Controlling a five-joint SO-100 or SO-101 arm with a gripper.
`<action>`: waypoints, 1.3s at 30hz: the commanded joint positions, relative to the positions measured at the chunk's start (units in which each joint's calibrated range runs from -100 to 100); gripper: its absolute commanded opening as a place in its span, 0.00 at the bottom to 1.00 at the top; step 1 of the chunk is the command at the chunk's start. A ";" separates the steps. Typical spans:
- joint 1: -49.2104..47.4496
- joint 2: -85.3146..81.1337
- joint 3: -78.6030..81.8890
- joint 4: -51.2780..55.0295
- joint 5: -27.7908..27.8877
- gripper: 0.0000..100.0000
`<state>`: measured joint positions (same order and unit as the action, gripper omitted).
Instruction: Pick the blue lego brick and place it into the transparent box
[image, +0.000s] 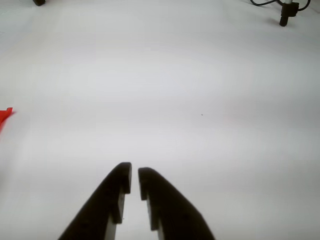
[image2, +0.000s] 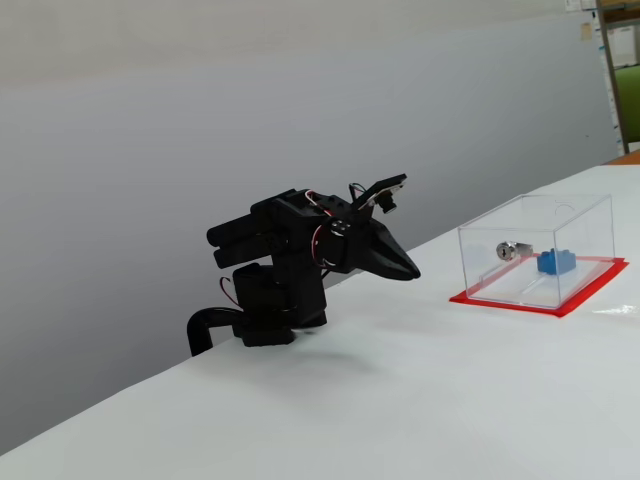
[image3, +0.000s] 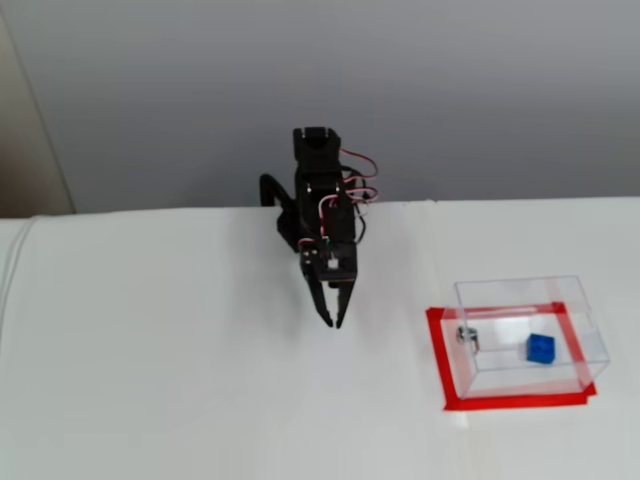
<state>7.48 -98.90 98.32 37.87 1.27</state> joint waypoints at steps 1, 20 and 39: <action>1.58 -1.10 0.95 2.51 0.61 0.01; 1.73 -1.10 0.95 13.74 0.66 0.01; 1.87 -0.84 0.68 13.74 0.50 0.01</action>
<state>9.08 -98.90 98.50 51.59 1.27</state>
